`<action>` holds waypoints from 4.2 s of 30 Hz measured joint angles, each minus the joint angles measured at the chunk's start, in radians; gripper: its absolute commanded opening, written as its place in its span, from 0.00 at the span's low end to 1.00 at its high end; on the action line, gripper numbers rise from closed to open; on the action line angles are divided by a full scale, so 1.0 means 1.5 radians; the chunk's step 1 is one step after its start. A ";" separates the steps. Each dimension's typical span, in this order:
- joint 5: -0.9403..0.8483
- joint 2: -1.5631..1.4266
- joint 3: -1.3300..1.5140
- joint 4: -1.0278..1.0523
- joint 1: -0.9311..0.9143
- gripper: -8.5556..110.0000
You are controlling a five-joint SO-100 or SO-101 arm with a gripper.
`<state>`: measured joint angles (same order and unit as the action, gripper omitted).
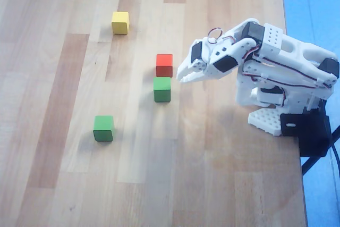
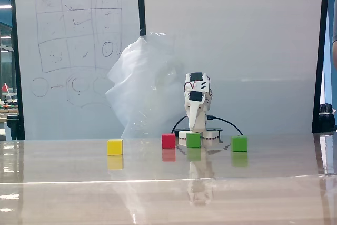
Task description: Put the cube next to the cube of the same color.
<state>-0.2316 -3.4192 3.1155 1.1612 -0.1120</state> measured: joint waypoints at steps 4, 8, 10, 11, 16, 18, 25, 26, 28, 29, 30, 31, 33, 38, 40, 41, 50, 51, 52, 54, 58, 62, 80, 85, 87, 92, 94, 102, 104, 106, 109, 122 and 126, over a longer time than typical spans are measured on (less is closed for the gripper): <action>0.000 0.000 0.000 0.000 0.000 0.08; 0.000 0.000 0.000 0.000 0.000 0.08; 0.000 0.000 0.000 0.000 0.000 0.08; 0.000 0.000 0.000 0.000 0.000 0.08; 0.000 0.000 0.000 0.000 0.000 0.08; 0.000 0.000 0.000 0.000 0.000 0.08; 0.000 0.000 0.000 0.000 0.000 0.08; 0.000 0.000 0.000 0.000 0.000 0.08; 0.000 0.001 -0.001 0.003 0.000 0.08; 0.000 0.005 -0.002 0.004 0.000 0.08; 0.000 0.012 -0.008 0.004 0.000 0.08; 0.000 0.030 -0.022 0.004 0.000 0.08; 0.000 0.093 -0.067 0.004 0.000 0.09; 0.000 0.352 -0.268 0.024 0.000 0.09; 0.000 0.466 -0.369 0.048 0.001 0.09; 0.000 0.518 -0.421 0.064 0.000 0.08; 0.000 0.854 -0.721 0.189 0.000 0.12; 0.000 0.875 -0.727 0.205 0.000 0.15; 0.000 0.894 -0.731 0.220 0.000 0.18; 0.000 0.921 -0.732 0.247 0.000 0.25; 0.000 0.946 -0.732 0.274 0.000 0.39; -0.002 0.977 -0.735 0.273 0.000 0.46; 0.000 1.236 -0.735 0.083 0.000 0.34; 0.000 1.281 -0.735 0.037 0.000 0.23; -0.003 1.283 -0.736 0.018 0.001 0.16; -0.002 1.281 -0.737 0.022 0.001 0.07; 0.001 1.267 -0.737 0.044 0.001 0.08; 0.111 1.138 -0.853 0.182 0.049 0.07; 0.134 1.131 -0.899 0.205 0.082 0.07; 0.149 1.132 -0.945 0.217 0.112 0.07; 0.169 1.157 -1.021 0.226 0.148 0.07; 0.186 1.364 -1.204 0.198 0.175 0.07; 0.186 1.385 -1.205 0.168 0.175 0.07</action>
<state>0.0476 -1.3422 1.3085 1.4128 0.1503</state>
